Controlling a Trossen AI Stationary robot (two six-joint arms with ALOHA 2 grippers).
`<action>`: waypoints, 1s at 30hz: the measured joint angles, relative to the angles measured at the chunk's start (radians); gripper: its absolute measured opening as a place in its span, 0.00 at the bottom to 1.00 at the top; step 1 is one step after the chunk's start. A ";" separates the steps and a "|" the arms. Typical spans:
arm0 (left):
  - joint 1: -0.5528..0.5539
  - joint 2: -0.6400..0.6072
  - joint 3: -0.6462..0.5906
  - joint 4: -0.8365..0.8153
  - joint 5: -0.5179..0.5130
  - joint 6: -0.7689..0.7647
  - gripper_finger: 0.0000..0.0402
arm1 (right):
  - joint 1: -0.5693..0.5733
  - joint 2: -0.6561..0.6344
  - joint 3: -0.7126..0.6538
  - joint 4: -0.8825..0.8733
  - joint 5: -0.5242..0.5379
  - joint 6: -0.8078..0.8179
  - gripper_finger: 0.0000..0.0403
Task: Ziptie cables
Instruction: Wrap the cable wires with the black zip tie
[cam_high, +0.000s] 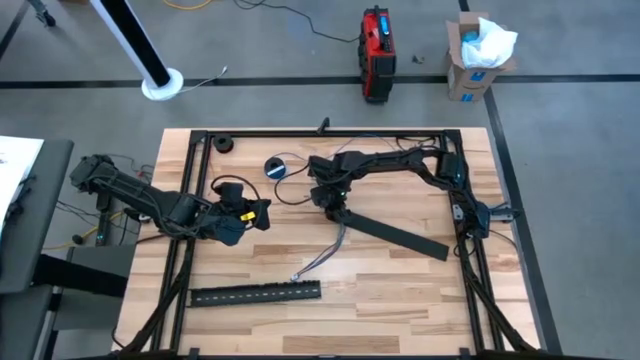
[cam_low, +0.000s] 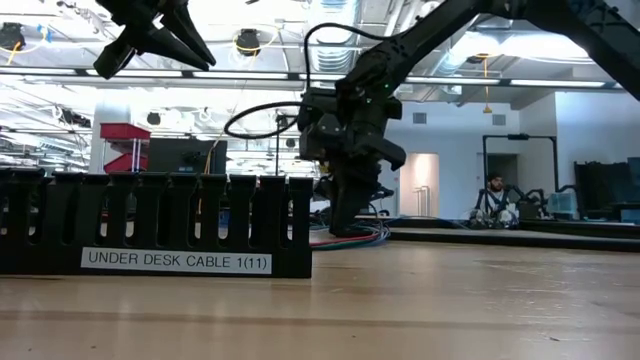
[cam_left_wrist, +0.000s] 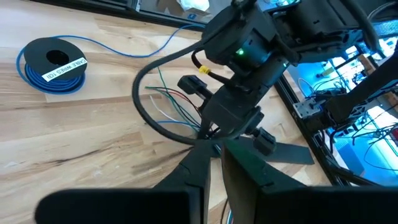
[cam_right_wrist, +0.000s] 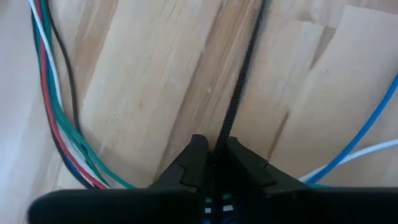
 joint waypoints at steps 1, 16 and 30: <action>0.000 0.000 0.000 -0.001 0.001 0.000 0.08 | 0.000 0.005 0.001 -0.002 -0.004 0.005 0.09; 0.000 0.000 0.000 0.002 0.000 0.000 0.08 | -0.013 0.012 0.153 -0.078 0.021 0.007 0.01; 0.001 0.000 0.000 0.008 -0.203 -0.075 0.08 | -0.063 -0.039 0.269 -0.119 -0.030 0.038 0.01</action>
